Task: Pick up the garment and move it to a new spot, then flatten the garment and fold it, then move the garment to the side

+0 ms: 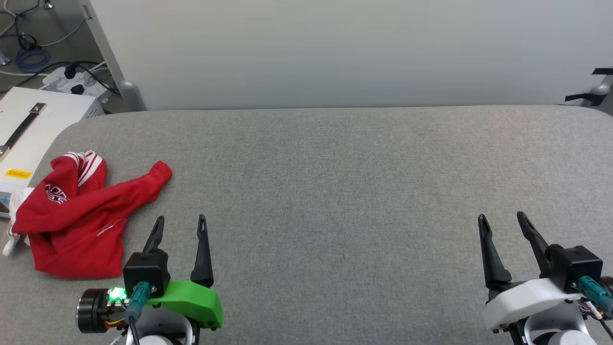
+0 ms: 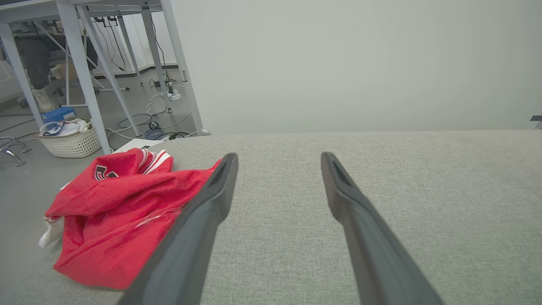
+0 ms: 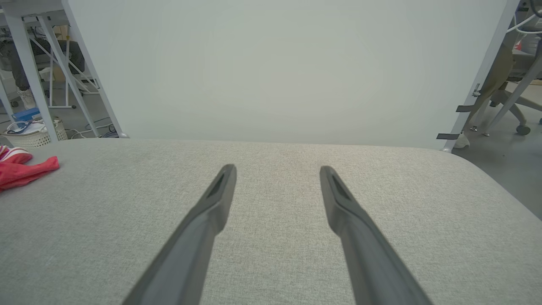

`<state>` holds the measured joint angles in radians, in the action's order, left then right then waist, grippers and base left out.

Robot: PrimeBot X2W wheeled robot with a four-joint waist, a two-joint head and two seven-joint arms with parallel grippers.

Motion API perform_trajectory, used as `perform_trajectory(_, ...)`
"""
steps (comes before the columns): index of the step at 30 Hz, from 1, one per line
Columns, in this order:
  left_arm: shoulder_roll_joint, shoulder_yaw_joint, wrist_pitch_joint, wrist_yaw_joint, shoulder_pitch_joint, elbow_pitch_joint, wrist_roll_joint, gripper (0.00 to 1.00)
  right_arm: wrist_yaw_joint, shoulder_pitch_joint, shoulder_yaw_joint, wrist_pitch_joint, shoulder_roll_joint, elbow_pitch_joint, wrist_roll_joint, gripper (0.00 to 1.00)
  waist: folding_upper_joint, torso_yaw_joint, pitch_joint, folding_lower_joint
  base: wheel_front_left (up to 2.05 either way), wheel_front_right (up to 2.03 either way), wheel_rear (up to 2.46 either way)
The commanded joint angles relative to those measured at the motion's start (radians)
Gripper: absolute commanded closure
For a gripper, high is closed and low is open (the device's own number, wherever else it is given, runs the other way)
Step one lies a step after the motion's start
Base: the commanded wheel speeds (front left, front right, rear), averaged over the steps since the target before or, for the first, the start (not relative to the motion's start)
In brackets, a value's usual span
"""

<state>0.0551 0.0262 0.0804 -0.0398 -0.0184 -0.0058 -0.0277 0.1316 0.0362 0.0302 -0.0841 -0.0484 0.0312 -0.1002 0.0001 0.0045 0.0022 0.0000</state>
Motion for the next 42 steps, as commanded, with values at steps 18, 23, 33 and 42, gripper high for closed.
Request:
perform_trajectory(18,-0.002,0.015,0.051,-0.020,0.000,-0.002,-0.014,0.00,0.000,0.023,0.010,-0.049,-0.001,0.025,-0.035,0.00,-0.0001,0.005,0.003,0.0000,0.00,0.00,0.00)
perform_trajectory(23,-0.003,0.020,0.062,-0.022,-0.001,0.000,-0.016,0.00,-0.001,0.029,0.013,-0.060,-0.001,0.026,-0.042,0.00,-0.0001,0.007,0.002,0.0000,0.00,0.00,0.00)
perform_trajectory(33,-0.003,0.026,0.082,-0.021,-0.006,0.005,-0.024,0.00,-0.001,0.042,0.016,-0.080,-0.001,0.022,-0.055,0.00,-0.0001,0.012,-0.004,0.0000,0.00,0.00,0.00)
perform_trajectory(42,-0.003,0.031,0.101,-0.020,-0.015,0.017,-0.024,0.00,-0.001,0.057,0.010,-0.099,-0.001,0.015,-0.060,0.00,-0.0001,0.015,-0.011,0.0000,0.00,0.00,0.00)
